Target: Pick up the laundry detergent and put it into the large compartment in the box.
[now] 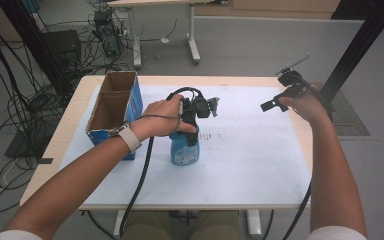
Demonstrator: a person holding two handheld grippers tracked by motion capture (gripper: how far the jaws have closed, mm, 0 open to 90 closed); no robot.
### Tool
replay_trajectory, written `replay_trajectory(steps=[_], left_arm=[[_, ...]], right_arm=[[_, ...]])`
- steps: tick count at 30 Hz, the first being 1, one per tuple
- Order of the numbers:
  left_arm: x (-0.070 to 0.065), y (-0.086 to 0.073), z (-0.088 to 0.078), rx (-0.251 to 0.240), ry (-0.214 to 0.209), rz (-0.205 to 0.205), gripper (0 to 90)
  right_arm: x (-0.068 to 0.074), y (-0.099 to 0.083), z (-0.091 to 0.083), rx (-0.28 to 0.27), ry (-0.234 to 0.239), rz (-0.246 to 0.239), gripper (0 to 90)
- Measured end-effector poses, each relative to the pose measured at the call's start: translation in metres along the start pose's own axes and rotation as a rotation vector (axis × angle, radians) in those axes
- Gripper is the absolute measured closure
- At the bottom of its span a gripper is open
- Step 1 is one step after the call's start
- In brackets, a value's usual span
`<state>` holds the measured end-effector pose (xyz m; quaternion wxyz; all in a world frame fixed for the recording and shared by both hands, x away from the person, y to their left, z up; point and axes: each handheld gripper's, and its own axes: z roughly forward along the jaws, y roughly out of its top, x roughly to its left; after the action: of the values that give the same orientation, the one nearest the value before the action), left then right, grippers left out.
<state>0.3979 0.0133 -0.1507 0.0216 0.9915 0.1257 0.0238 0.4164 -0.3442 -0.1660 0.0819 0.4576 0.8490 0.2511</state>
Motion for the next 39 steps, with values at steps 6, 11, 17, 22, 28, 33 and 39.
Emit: replay_trajectory(steps=[6, 11, 17, 22, 28, 33, 39], left_arm=[[-0.0015, 0.0011, 0.0025, 0.005, 0.002, 0.008, 17.9], [-0.0024, 0.0014, 0.0044, 0.006, 0.004, 0.007, 18.9], [-0.0020, 0.0009, 0.0067, 0.007, 0.003, 0.003, 21.1], [-0.0031, 0.0014, 0.0073, 0.013, 0.010, 0.003, 22.7], [-0.0036, 0.0004, 0.0080, 0.009, 0.019, 0.003, 28.0], [-0.0008, 0.0022, 0.0077, 0.017, 0.008, 0.001, 30.3], [0.0054, 0.0010, 0.0072, 0.011, -0.029, 0.006, 37.6]], right_arm=[[0.0006, -0.0003, -0.0004, -0.001, 0.000, -0.002, 8.9], [0.0010, -0.0002, -0.0004, -0.001, 0.000, -0.001, 8.9], [0.0011, -0.0003, -0.0005, -0.002, 0.001, -0.002, 8.9], [0.0012, -0.0006, -0.0007, -0.005, 0.001, -0.002, 8.9], [0.0018, -0.0005, -0.0009, -0.005, 0.000, -0.004, 8.9], [0.0014, -0.0009, -0.0013, -0.006, 0.000, -0.003, 8.9], [0.0017, -0.0014, -0.0021, -0.007, -0.002, -0.005, 9.3]])
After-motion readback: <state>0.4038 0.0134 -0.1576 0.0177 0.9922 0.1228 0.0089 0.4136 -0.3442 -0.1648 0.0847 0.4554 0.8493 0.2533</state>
